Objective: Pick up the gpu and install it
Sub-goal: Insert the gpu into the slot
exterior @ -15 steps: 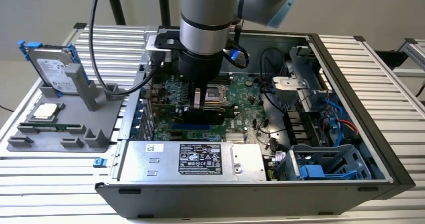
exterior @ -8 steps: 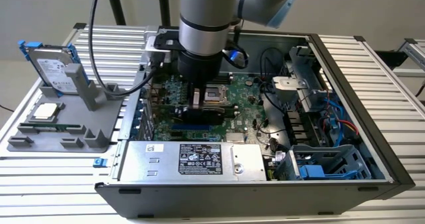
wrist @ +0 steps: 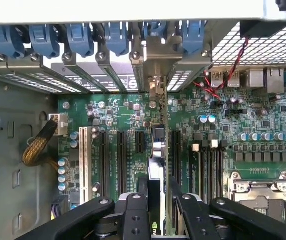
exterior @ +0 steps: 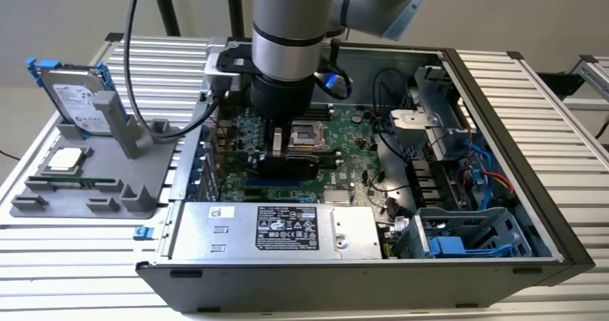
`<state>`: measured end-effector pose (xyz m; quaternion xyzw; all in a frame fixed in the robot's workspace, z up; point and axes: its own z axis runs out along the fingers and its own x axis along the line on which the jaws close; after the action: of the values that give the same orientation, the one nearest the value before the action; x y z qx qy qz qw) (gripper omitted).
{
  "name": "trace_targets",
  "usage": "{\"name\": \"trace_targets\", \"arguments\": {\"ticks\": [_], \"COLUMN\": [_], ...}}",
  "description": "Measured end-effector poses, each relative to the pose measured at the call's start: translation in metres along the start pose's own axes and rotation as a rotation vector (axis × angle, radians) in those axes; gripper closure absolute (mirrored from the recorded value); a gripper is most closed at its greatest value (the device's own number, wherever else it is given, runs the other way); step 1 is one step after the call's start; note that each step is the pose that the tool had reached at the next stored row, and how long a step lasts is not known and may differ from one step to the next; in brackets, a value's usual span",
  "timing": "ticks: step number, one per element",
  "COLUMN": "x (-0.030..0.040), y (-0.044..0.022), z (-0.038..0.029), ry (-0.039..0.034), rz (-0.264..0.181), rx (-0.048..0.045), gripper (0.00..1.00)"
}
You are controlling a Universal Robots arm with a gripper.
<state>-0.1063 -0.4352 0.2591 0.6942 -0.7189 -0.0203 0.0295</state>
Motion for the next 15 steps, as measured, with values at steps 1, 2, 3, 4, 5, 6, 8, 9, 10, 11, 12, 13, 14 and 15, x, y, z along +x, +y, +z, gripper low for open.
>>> {"name": "trace_targets", "arguments": {"ticks": [1,2,3,4,5,6,8,9,10,11,12,13,14,15], "x": [0.0000,0.0000,-0.0001,-0.0001,0.0000,-0.0001,0.0000,-0.0001,-0.0001,-0.0001,-0.0001,-0.0001,-0.0001,-0.0001], "y": [0.0000,0.0000,0.0000,-0.0001,-0.0001,-0.0002,-0.0002,-0.0003,-0.0004,-0.0004,-0.0004,-0.0004,-0.0004,-0.0004], "z": [0.0006,0.0014,0.0021,0.0029,0.0038,0.0049,0.0066,0.0076,0.0089,0.0092,0.0092,0.0092,0.0092,0.0093], "ry": [0.0000,0.0000,0.0000,-0.0001,0.0002,0.0000,0.0012,0.0007,-0.0002,0.0001,0.0001,0.0002,0.0002,0.0001], "rz": [0.000,0.000,0.000,0.000,0.000,0.000,0.000,0.000,0.000,0.000,0.000,0.000,0.000,0.000], "rx": [0.0000,0.0000,0.0000,0.0003,0.0009,0.0017,0.0022,0.0028,0.0038,0.0037,0.0038,0.0037,0.0037,0.0037], "gripper": [1.00,1.00,1.00,1.00,1.00,1.00,1.00,1.00,1.00,1.00,1.00,1.00,1.00,1.00]}}
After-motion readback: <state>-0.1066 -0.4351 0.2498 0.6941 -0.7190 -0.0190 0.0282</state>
